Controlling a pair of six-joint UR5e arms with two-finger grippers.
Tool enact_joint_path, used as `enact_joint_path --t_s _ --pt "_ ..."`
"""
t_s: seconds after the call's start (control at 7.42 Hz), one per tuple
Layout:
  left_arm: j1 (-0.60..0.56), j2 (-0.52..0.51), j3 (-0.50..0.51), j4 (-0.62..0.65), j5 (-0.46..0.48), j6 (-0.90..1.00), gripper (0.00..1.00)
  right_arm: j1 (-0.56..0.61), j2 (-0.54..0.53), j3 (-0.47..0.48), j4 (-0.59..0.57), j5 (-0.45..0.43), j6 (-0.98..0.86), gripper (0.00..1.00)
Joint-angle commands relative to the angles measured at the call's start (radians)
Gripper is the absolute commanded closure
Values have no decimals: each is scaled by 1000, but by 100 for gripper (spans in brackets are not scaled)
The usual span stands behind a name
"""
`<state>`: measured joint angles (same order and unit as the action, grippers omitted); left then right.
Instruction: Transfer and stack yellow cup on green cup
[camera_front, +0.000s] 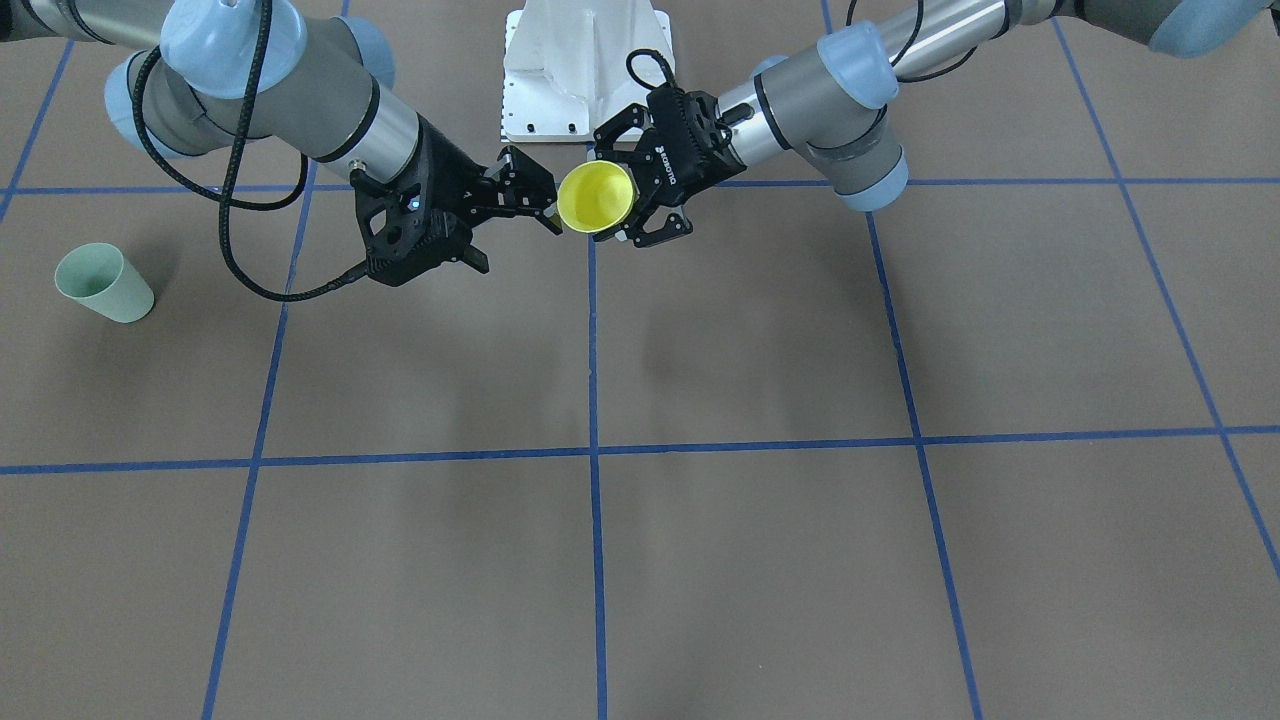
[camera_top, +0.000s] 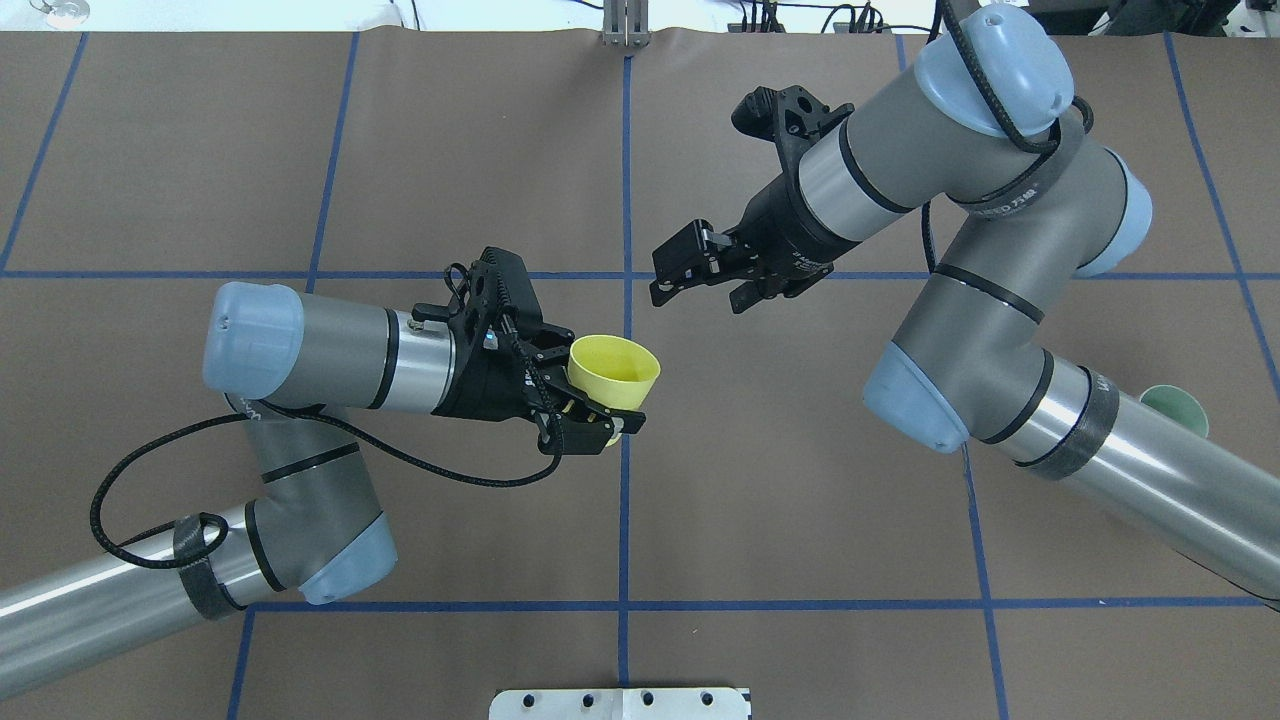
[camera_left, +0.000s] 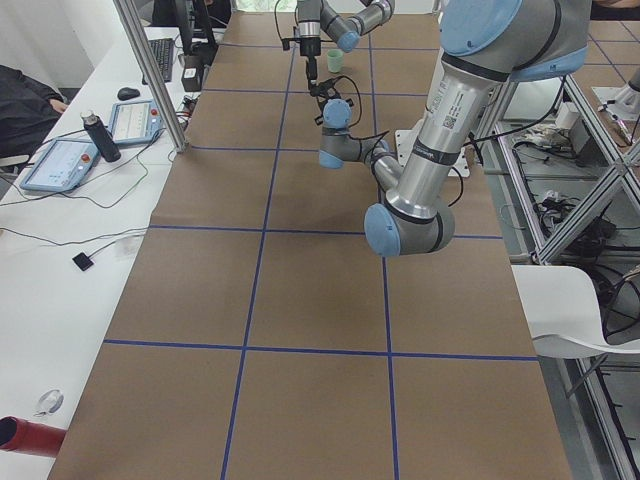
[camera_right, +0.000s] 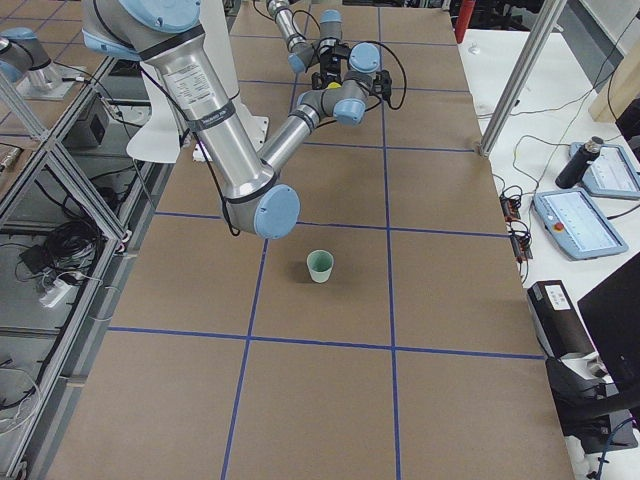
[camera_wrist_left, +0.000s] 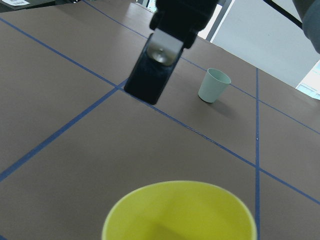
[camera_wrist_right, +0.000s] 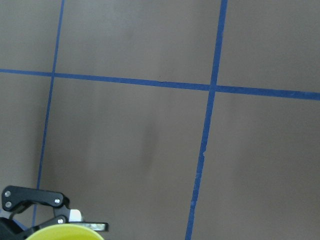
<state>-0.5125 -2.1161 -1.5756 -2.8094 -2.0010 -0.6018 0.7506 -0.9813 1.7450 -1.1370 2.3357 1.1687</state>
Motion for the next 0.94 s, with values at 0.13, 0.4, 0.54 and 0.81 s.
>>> enact_joint_path --t_s 0.13,0.4,0.54,0.81 --pt "2 -35 26 2 1 -1 100 -5 1 -12 -1 54 0 6" --pt "6 -60 48 1 1 -15 100 -7 0 -12 -1 80 0 10" --pt "9 -68 52 1 1 -15 100 -11 0 -15 -1 80 2 16" --pt "9 -77 52 -1 -1 -16 100 -28 -4 -16 -3 82 8 20"
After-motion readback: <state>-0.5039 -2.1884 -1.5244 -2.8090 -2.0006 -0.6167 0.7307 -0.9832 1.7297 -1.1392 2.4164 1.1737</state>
